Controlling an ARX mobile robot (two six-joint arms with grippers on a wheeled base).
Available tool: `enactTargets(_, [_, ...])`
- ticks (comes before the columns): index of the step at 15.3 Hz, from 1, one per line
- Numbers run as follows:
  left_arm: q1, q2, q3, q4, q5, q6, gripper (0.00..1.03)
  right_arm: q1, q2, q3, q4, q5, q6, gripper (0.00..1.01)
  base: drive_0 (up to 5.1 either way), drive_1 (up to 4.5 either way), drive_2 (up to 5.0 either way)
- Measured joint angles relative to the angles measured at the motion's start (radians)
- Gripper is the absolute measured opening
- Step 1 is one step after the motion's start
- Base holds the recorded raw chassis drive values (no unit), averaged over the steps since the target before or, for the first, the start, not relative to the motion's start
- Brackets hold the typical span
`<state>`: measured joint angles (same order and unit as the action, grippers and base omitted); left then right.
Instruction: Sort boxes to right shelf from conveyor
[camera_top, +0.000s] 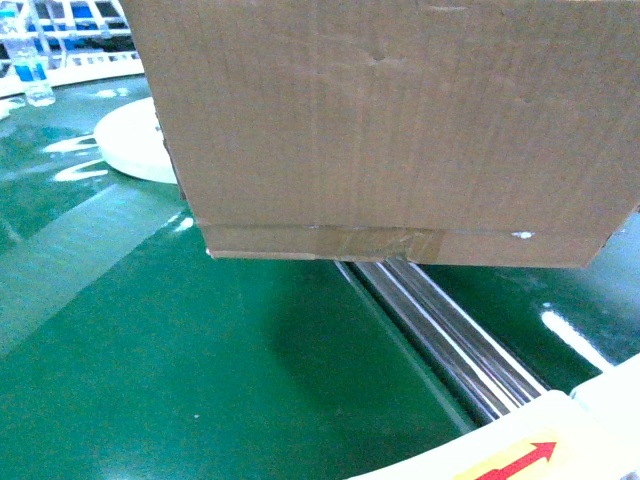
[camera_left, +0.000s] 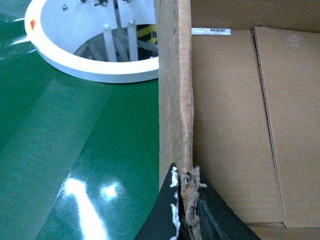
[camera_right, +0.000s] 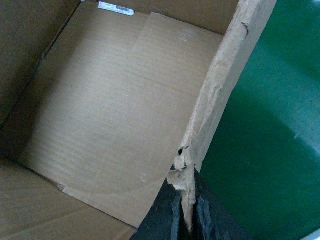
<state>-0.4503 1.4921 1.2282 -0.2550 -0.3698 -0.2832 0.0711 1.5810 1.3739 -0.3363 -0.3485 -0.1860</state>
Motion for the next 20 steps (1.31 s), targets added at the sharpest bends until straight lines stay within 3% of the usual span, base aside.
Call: enactTargets(20, [0.000, 0.000, 0.000, -0.001, 0.002, 0.000, 0.02, 0.000, 0.001, 0.000, 0.000, 0.000, 0.000, 0.02, -1.4, -1.36, -1.4])
